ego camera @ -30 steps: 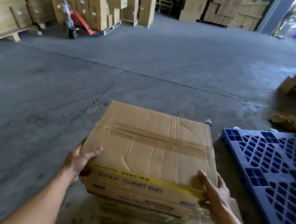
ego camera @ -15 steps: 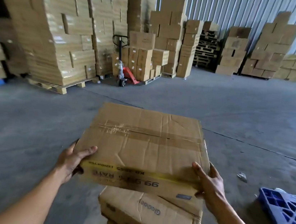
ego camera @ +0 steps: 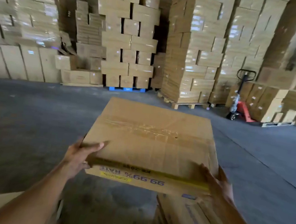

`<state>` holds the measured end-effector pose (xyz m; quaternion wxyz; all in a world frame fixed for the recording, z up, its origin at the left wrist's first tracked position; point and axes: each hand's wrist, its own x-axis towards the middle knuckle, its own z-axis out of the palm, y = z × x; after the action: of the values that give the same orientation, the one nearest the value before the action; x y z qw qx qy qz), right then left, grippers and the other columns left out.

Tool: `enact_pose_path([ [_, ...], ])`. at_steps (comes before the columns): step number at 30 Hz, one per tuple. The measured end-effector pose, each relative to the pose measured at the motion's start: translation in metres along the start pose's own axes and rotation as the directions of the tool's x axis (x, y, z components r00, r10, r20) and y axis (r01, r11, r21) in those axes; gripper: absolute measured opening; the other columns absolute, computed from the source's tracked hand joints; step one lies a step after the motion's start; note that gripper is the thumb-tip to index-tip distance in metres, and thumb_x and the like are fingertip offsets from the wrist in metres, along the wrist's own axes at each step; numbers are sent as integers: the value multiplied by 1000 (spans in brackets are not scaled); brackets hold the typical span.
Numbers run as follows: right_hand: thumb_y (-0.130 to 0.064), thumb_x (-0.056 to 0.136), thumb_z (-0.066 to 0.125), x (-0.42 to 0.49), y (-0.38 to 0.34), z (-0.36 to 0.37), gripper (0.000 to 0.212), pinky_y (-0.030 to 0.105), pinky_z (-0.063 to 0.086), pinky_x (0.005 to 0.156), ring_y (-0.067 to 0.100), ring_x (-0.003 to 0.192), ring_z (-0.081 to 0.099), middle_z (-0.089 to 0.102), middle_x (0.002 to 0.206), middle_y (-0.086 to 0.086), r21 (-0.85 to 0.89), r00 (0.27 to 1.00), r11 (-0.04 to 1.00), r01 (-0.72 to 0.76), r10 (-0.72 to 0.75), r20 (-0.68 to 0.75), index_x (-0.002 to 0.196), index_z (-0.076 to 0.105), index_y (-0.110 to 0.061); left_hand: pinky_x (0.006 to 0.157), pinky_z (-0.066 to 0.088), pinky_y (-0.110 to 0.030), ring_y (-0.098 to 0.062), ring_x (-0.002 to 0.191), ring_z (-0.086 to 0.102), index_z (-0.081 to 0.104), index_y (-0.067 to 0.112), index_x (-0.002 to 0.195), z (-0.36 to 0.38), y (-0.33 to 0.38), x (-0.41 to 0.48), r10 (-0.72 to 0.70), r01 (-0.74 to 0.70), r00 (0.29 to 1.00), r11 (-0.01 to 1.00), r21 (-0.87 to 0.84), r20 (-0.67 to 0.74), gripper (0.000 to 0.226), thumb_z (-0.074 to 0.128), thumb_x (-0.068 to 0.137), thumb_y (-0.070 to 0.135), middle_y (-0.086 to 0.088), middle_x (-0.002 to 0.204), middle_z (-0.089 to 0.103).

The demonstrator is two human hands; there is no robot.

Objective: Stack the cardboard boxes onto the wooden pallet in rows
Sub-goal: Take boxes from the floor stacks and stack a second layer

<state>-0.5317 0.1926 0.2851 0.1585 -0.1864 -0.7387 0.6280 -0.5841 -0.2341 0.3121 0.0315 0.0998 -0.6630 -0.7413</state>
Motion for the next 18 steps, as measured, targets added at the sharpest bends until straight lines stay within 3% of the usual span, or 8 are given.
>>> enact_pose_path([
  [1, -72, 60, 72, -10, 3, 9, 90, 47, 56, 90, 25, 103, 62, 62, 121, -2, -30, 999, 1000, 4, -3, 34, 139, 54, -33, 73, 55, -53, -25, 102, 65, 63, 27, 113, -19, -2, -21, 0, 0, 999, 1000, 1, -46, 68, 92, 52, 32, -3, 116, 69],
  [3, -71, 66, 71, -34, 8, 27, 84, 40, 56, 82, 22, 97, 61, 63, 120, -1, -65, 996, 998, 21, -14, 93, 138, 55, -32, 79, 55, -60, -26, 103, 64, 63, 26, 117, -57, -7, -60, -1, 1, 992, 1000, -1, -127, 69, 90, 53, 31, -2, 116, 68],
  [5, -68, 73, 72, -61, 13, 43, 79, 45, 58, 81, 24, 97, 62, 61, 118, -2, -79, 990, 997, 24, -12, 143, 141, 53, -31, 84, 53, -64, -29, 105, 63, 61, 23, 124, -91, -11, -97, 1, 0, 980, 1000, 7, -200, 77, 89, 53, 32, -2, 116, 67],
  [9, -56, 83, 71, -129, 17, 63, 74, 41, 54, 84, 24, 97, 57, 61, 126, 4, -98, 976, 995, 36, -14, 219, 147, 48, -27, 68, 59, -54, -33, 108, 62, 61, 22, 128, -155, -23, -171, 0, -2, 958, 1000, -9, -286, 84, 90, 50, 35, -3, 119, 66],
  [11, -51, 83, 74, -174, 17, 68, 71, 51, 56, 89, 23, 98, 58, 59, 121, -3, -21, 966, 1000, -4, 9, 258, 145, 48, -31, 62, 59, -50, -31, 107, 63, 61, 25, 129, -188, -33, -209, -8, 4, 951, 1000, -13, -308, 92, 92, 44, 40, -2, 119, 67],
  [14, -48, 80, 77, -252, 21, 68, 56, 61, 55, 90, 23, 101, 64, 60, 104, -19, 41, 938, 999, -23, 8, 345, 131, 55, -37, 59, 58, -49, -31, 106, 65, 64, 31, 122, -238, -53, -271, -22, 17, 954, 1000, -20, -300, 83, 95, 45, 41, 0, 115, 69],
  [17, -43, 81, 78, -341, 35, 66, 30, 60, 55, 90, 24, 100, 66, 62, 102, -20, 81, 924, 995, -59, 24, 382, 106, 60, -45, 62, 59, -50, -31, 105, 64, 62, 31, 122, -286, -72, -343, -34, 27, 947, 999, -26, -321, 75, 90, 54, 37, -1, 120, 67],
  [18, -42, 82, 78, -369, 42, 66, 30, 59, 56, 89, 22, 97, 66, 62, 102, -18, 86, 920, 994, -72, 33, 392, 106, 60, -45, 65, 60, -51, -30, 106, 63, 60, 31, 124, -302, -77, -369, -49, 47, 945, 999, -15, -325, 73, 88, 57, 36, -2, 122, 65],
])
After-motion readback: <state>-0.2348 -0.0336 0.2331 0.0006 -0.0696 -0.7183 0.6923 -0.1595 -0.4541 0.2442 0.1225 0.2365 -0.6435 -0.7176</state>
